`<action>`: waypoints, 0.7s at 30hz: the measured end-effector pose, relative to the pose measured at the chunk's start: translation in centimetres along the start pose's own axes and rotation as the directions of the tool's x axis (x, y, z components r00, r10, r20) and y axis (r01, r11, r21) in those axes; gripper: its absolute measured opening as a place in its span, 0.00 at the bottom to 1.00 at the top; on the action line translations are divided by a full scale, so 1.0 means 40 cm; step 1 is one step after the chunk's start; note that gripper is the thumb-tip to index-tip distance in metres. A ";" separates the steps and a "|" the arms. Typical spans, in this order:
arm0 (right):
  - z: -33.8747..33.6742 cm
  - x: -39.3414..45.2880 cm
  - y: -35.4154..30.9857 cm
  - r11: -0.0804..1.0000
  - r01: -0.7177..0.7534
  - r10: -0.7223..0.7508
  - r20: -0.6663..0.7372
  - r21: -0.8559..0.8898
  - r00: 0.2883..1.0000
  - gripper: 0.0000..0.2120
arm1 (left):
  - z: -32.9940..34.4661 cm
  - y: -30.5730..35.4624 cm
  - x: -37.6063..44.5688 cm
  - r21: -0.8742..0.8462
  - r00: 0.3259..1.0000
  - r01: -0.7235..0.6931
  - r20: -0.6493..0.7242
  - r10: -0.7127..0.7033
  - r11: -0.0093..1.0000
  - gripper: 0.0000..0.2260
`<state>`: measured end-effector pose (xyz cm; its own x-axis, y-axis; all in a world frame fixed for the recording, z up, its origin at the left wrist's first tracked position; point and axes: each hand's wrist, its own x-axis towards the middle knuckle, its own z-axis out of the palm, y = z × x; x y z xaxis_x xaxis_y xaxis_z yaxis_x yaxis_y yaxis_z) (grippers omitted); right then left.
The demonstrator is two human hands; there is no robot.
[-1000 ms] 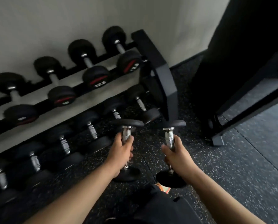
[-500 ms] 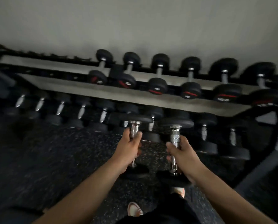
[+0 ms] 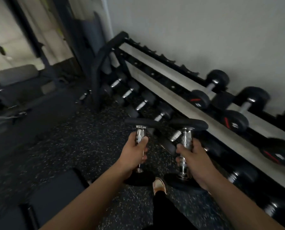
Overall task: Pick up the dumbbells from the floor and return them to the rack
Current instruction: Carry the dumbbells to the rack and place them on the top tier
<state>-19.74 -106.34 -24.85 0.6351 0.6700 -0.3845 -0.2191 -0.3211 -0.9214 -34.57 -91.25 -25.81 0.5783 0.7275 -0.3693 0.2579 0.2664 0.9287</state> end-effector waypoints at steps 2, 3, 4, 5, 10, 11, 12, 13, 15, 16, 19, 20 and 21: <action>0.049 0.097 -0.040 1.000 0.003 -0.002 0.059 -0.012 0.998 0.07 | -0.044 0.030 0.063 0.037 0.996 0.011 -0.084 -0.008 0.999 0.05; 0.077 0.142 -0.060 1.000 -0.001 0.002 0.086 -0.019 0.996 0.07 | -0.068 0.045 0.092 0.050 0.992 0.017 -0.125 -0.010 0.999 0.05; 0.106 0.187 -0.079 1.000 0.000 0.003 0.112 -0.026 0.994 0.07 | -0.091 0.059 0.123 0.054 0.987 0.017 -0.160 -0.008 0.998 0.06; 0.134 0.234 -0.098 0.999 0.000 0.005 0.146 -0.033 0.989 0.08 | -0.115 0.073 0.153 0.049 0.982 0.017 -0.191 -0.007 0.999 0.06; 0.287 0.425 -0.183 0.994 -0.023 0.053 0.286 -0.106 0.957 0.10 | -0.238 0.112 0.273 0.003 0.948 0.028 -0.316 -0.026 1.000 0.09; 0.314 0.453 -0.196 0.993 -0.027 0.061 0.310 -0.113 0.949 0.10 | -0.262 0.116 0.294 -0.011 0.946 0.036 -0.323 -0.037 0.999 0.10; 0.347 0.490 -0.209 0.992 -0.028 0.068 0.333 -0.123 0.940 0.11 | -0.294 0.119 0.323 -0.023 0.943 0.047 -0.330 -0.052 0.999 0.09; 0.381 0.525 -0.220 0.990 -0.028 0.075 0.349 -0.137 0.934 0.12 | -0.326 0.121 0.353 -0.030 0.940 0.061 -0.336 -0.068 0.998 0.09; 0.451 0.600 -0.232 0.985 -0.029 0.088 0.358 -0.168 0.930 0.14 | -0.395 0.119 0.422 -0.044 0.936 0.083 -0.338 -0.093 0.996 0.07; 0.484 0.632 -0.238 0.983 -0.025 0.090 0.361 -0.180 0.928 0.15 | -0.426 0.119 0.456 -0.051 0.938 0.080 -0.335 -0.092 0.995 0.06; 0.603 0.746 -0.257 0.979 -0.019 0.090 0.348 -0.202 0.933 0.14 | -0.546 0.127 0.589 -0.037 0.947 0.074 -0.311 -0.082 0.997 0.06; 0.644 0.783 -0.265 0.981 -0.030 0.093 0.334 -0.191 0.938 0.14 | -0.589 0.136 0.635 -0.024 0.951 0.075 -0.299 -0.078 0.997 0.08; 0.675 0.810 -0.275 0.983 -0.043 0.099 0.317 -0.181 0.943 0.14 | -0.625 0.146 0.672 -0.014 0.954 0.076 -0.291 -0.077 0.997 0.10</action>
<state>-16.78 -63.03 -28.71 0.3424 0.8122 -0.4723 -0.1084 -0.4652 -0.8786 -36.87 -54.35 -29.47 0.3065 0.8572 -0.4139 0.2906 0.3298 0.8982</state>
